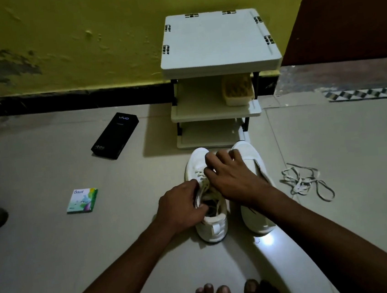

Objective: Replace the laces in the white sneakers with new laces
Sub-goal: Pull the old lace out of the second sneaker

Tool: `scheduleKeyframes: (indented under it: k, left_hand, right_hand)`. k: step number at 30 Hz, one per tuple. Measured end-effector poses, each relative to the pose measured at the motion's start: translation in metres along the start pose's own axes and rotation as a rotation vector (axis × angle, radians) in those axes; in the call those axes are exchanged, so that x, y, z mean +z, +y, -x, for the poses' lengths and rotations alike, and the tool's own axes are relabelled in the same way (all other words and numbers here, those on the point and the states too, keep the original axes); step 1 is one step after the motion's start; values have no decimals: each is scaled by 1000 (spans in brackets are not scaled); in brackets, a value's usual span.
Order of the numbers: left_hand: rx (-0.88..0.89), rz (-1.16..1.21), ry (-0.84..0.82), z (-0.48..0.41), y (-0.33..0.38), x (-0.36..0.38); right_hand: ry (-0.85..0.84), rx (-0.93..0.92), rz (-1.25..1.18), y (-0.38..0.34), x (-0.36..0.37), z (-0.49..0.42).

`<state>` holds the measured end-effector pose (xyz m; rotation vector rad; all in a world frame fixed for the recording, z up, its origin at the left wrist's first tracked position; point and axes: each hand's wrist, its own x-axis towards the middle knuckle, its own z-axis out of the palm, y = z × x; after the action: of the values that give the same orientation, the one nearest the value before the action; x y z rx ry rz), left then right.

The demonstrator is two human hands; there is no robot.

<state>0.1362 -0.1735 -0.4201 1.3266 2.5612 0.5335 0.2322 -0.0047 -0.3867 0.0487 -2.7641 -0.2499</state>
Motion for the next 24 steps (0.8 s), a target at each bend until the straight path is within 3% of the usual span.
scheduleKeyframes:
  k: [3, 6, 11, 16, 20, 22, 24]
  left_hand:
    - [-14, -1, -10, -1, 0, -1]
    - [-18, 4, -2, 0, 0, -3]
    - [-36, 1, -24, -1, 2, -6]
    - [-41, 11, -53, 0, 5, -10]
    - [-35, 4, -68, 0, 6, -13]
    - [-41, 2, -67, 1, 6, -11]
    - [-44, -3, -61, 1, 6, -11]
  right_hand:
    - [137, 79, 5, -4, -2, 0]
    - [119, 154, -43, -14, 0, 6]
    - [64, 514, -236, -3, -3, 9]
    - [217, 838, -701, 3, -19, 3]
    - [455, 1094, -1480, 4, -36, -11]
    - [339, 998, -1469, 8, -36, -13]
    - [62, 644, -1015, 14, -32, -10]
